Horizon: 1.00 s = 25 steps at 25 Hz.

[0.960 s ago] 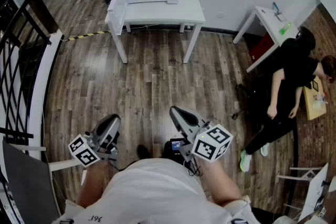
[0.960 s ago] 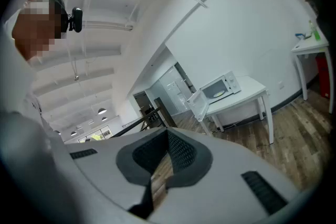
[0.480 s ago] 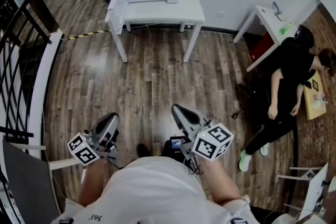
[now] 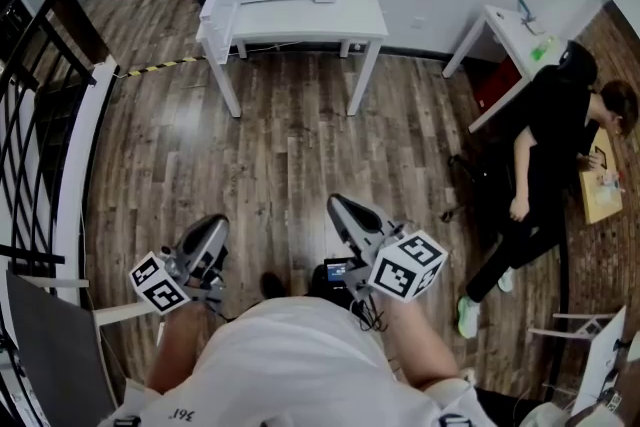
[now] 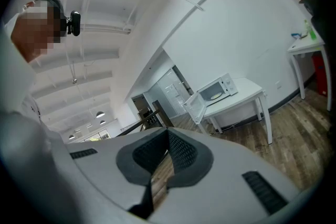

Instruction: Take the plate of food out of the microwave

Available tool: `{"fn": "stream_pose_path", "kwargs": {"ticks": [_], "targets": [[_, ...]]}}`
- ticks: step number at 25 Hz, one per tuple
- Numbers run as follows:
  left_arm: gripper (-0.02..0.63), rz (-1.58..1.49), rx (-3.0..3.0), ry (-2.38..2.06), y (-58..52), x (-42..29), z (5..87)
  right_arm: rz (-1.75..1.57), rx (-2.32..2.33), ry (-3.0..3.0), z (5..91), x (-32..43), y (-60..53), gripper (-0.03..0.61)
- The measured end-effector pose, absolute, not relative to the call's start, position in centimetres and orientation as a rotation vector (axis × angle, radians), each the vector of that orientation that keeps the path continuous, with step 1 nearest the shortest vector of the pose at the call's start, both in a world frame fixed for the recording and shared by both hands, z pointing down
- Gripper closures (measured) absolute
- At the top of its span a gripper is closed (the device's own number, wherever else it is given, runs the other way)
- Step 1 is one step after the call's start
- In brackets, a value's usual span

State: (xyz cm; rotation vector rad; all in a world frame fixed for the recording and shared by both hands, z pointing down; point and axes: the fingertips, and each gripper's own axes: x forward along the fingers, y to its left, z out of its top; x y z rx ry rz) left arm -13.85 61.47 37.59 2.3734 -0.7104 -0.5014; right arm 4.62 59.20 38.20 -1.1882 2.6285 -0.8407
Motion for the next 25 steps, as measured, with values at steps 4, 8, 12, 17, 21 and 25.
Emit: {"fn": "stream_pose_path", "kwargs": {"ticks": [4, 8, 12, 17, 21, 25], "targets": [[0.580, -0.498, 2.375, -0.711, 61.1, -13.4, 37.7, -0.819, -1.198, 2.628, 38.2, 5.4, 58.6, 0.588], [0.580, -0.495, 2.372, -0.712, 60.8, -12.4, 37.9, -0.786, -1.236, 2.632, 38.3, 6.7, 58.3, 0.567], [0.580, -0.491, 2.374, -0.721, 60.5, -11.2, 37.9, -0.783, -1.248, 2.635, 38.6, 8.0, 58.0, 0.546], [0.580, -0.486, 2.366, -0.748, 59.9, -9.7, 38.1, -0.793, -1.255, 2.633, 38.9, 9.8, 57.2, 0.541], [0.580, -0.486, 2.361, -0.775, 59.3, -8.7, 38.0, -0.802, -1.253, 2.637, 39.2, 11.0, 56.4, 0.541], [0.580, -0.478, 2.353, -0.817, 58.7, -7.7, 38.3, -0.794, -1.245, 2.657, 39.5, 12.4, 55.5, 0.529]]}}
